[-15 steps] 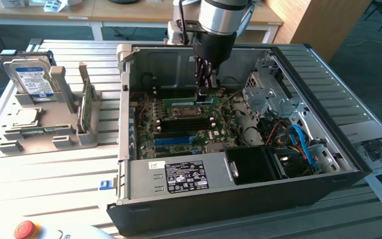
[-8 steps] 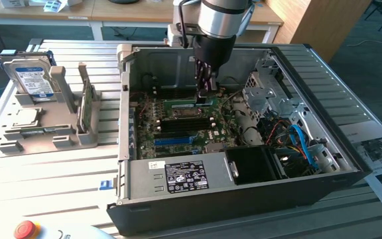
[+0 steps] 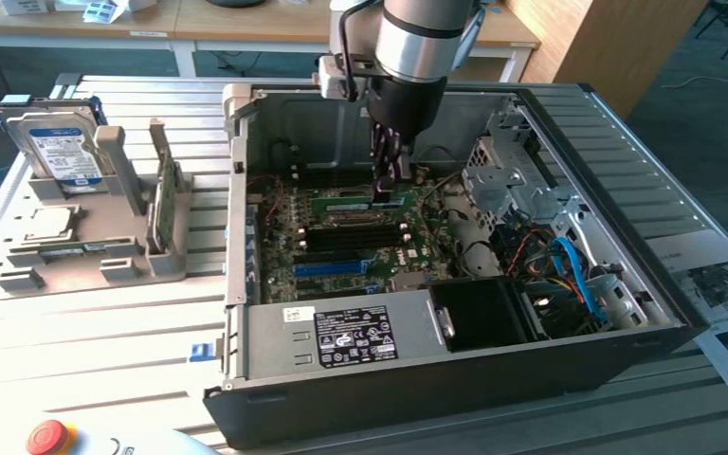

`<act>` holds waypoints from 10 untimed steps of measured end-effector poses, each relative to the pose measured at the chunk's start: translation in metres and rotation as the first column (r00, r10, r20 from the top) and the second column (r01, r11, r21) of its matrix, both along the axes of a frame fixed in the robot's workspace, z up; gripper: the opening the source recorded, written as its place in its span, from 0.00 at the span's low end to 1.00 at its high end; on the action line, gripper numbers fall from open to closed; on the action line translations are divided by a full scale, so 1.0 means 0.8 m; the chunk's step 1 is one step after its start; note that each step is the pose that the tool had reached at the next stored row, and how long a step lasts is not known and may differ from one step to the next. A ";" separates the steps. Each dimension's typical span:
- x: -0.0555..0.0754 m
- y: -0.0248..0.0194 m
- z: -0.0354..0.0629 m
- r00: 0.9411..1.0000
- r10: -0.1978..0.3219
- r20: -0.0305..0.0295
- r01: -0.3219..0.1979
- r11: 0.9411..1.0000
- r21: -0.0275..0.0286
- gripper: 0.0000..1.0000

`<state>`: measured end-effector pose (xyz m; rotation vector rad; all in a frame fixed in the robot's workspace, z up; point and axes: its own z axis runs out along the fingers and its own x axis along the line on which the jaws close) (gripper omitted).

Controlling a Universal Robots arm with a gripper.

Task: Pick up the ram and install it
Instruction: 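Insert the ram into the slot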

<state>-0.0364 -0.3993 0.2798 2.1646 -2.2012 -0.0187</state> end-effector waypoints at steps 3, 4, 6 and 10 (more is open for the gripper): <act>0.000 0.0000 -0.004 1.000 0.000 0.000 0.000 1.000 0.000 0.12; 0.000 0.0000 -0.005 1.000 0.000 0.000 0.000 1.000 0.000 0.12; 0.000 -0.0001 -0.005 1.000 0.000 0.000 0.000 1.000 0.000 0.12; 0.000 0.0000 -0.005 1.000 0.000 0.000 0.000 1.000 0.000 0.12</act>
